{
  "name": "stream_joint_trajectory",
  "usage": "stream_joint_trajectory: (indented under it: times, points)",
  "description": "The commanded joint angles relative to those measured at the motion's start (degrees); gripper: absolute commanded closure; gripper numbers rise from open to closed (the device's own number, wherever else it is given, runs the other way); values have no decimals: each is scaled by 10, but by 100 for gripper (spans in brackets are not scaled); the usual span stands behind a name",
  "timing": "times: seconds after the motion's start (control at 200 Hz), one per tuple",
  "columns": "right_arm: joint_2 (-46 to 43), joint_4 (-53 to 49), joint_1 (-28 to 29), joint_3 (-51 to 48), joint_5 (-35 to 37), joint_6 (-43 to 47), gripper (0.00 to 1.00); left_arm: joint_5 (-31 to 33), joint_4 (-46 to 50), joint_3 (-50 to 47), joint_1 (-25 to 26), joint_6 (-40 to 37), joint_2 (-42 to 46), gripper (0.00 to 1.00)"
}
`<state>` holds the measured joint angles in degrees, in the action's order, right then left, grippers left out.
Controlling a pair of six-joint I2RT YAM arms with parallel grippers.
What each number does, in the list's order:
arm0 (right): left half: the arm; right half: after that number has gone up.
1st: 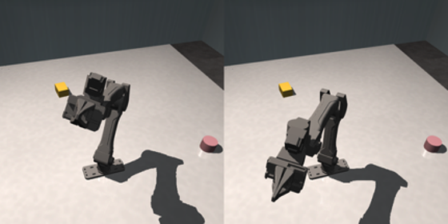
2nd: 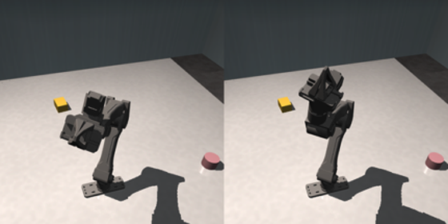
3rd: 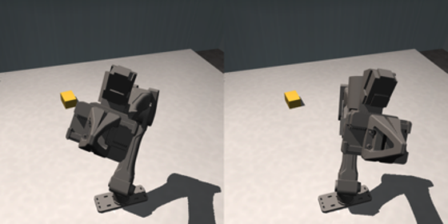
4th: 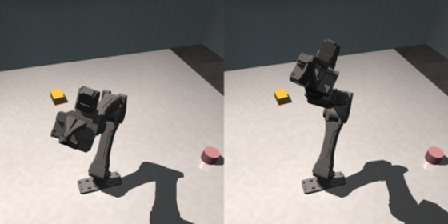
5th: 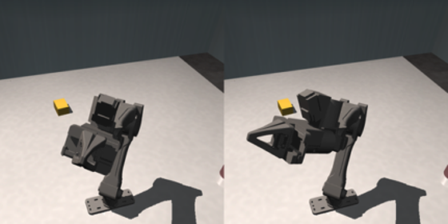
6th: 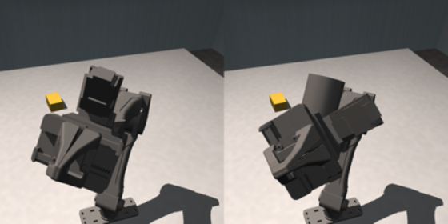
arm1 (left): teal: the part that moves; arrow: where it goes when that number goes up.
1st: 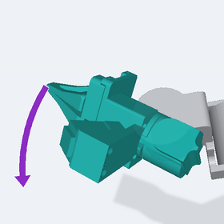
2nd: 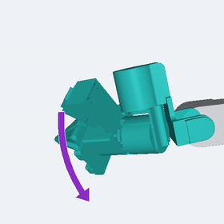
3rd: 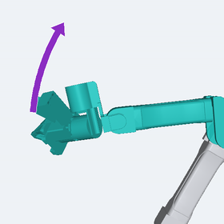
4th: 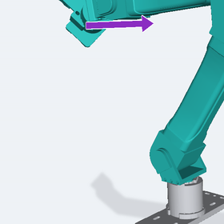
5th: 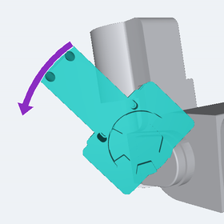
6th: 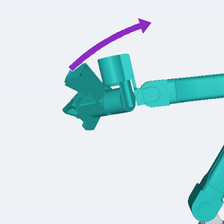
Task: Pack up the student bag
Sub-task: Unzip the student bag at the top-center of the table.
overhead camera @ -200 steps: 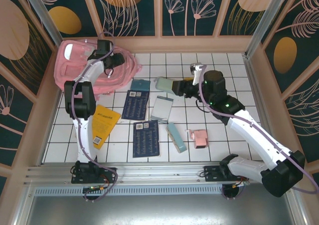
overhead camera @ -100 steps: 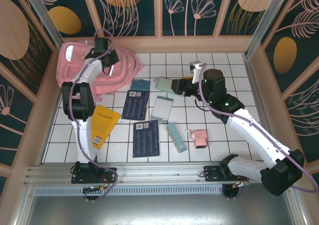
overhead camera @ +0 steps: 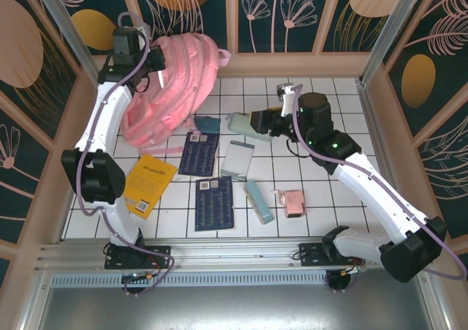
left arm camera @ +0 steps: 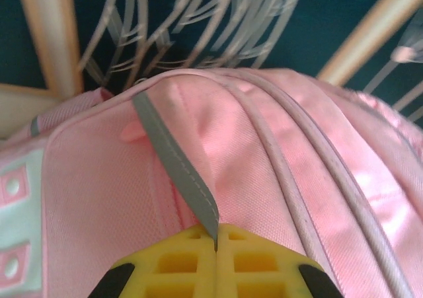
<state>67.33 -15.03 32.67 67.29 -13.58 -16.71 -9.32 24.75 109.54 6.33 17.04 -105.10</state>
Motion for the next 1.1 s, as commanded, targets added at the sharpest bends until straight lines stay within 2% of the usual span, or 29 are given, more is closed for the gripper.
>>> stream_joint_trajectory:
  times: [0.0,0.06,0.26,0.531,0.566,0.671,0.736,0.891,1.096]
  points:
    - [16,-56,-3,58,6,24,31,-72,-70,-11,32,-42,66,100]
    - [24,-83,-4,84,20,28,31,-100,-85,-30,45,-46,92,100]
    - [38,-149,-10,164,42,31,31,-128,-109,-74,87,-89,118,100]
    - [61,-210,-45,254,49,-49,34,-138,-102,-58,149,-145,118,100]
    - [65,-215,-50,259,36,-65,35,-126,-93,-49,160,-156,114,100]
    - [92,-232,-67,268,-62,-126,35,-98,-80,-33,192,-197,111,100]
    - [100,-222,-66,256,-82,-172,36,-86,-74,-33,207,-224,111,100]
    - [123,-249,-71,256,-44,-257,50,-99,-85,-77,218,-241,128,100]
    - [136,-321,-69,260,-9,-265,49,-89,-115,-152,229,-237,151,100]
